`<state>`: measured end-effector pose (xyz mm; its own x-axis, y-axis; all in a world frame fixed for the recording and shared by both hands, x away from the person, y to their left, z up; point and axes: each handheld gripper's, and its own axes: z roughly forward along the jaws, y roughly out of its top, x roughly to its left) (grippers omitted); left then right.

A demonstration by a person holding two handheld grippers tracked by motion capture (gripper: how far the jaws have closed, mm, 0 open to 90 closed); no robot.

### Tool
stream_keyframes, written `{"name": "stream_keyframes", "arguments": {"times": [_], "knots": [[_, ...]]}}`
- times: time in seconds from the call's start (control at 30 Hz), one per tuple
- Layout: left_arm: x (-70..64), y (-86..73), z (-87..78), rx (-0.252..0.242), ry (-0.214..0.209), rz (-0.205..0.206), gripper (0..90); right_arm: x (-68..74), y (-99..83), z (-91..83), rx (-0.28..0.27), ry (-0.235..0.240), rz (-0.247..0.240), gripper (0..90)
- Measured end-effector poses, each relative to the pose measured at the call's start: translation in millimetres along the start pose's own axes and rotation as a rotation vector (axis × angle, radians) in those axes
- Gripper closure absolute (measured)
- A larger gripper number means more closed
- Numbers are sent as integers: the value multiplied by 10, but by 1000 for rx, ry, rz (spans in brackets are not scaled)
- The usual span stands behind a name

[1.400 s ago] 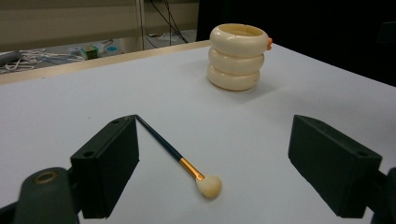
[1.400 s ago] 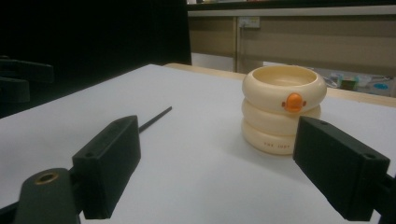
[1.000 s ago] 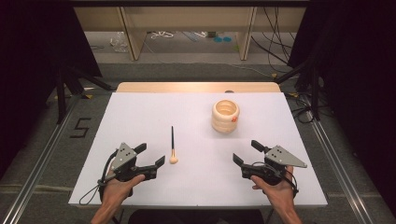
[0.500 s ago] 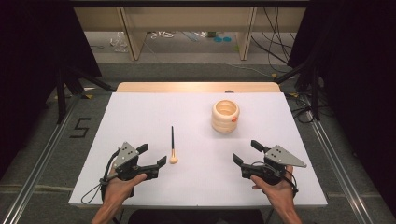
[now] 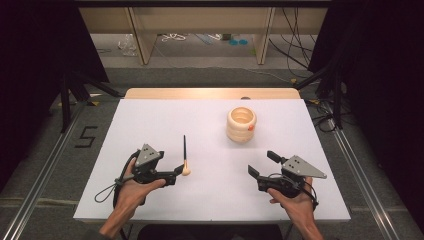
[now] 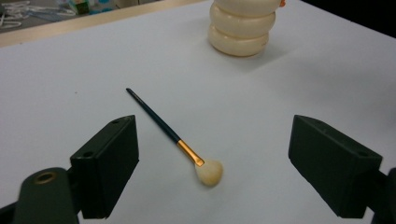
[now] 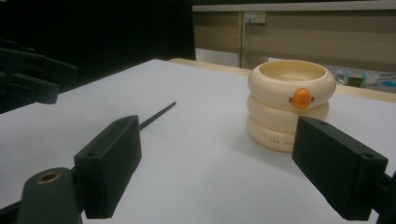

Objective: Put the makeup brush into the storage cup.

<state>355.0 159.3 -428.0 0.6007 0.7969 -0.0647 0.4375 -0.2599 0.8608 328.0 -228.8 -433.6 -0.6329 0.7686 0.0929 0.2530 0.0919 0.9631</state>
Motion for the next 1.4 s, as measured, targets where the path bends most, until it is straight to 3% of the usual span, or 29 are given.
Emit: {"name": "stream_keyframes", "arguments": {"times": [0.03,0.1,0.13,0.27,0.33,0.37,0.4,0.6,0.63,0.67,0.7,0.8,0.87,0.9,0.97,1.07,1.3,1.33,1.4], "knots": [[-3,13,23,22,-3,-7,161,1,-3,4,-7,0,-1,166],[27,60,54,73,-10,32,162,0,-3,3,5,6,-3,167],[32,86,71,95,-10,33,163,0,-6,8,1,0,-7,168],[57,179,177,143,3,37,172,10,-14,20,0,2,-10,172],[79,227,214,206,6,74,174,10,-15,22,1,5,-12,173],[86,245,241,219,11,84,179,-10,-14,34,-20,0,-43,174],[98,263,266,233,11,96,185,-12,-14,32,-17,6,-43,174],[121,305,418,275,27,64,198,8,-14,15,11,15,-15,175],[133,317,440,293,28,83,199,11,-17,22,7,22,-11,175],[120,315,479,289,27,53,201,13,-20,28,3,27,-9,175],[152,330,501,311,19,70,208,19,-20,30,4,28,-4,175],[192,373,565,327,18,41,218,24,-23,36,6,30,-7,176],[217,402,601,329,25,52,223,24,-22,35,10,35,-15,177],[230,428,603,370,25,56,224,26,-24,37,14,37,-16,177],[248,444,641,391,37,62,233,28,-24,32,27,30,-19,178],[269,438,721,386,43,50,242,30,-28,42,19,40,-19,180],[274,425,850,439,51,58,250,39,-33,47,24,39,-20,182],[281,451,851,475,50,55,255,38,-32,44,29,33,-25,182],[284,457,885,468,51,45,262,34,-29,35,43,33,-29,182]]}}
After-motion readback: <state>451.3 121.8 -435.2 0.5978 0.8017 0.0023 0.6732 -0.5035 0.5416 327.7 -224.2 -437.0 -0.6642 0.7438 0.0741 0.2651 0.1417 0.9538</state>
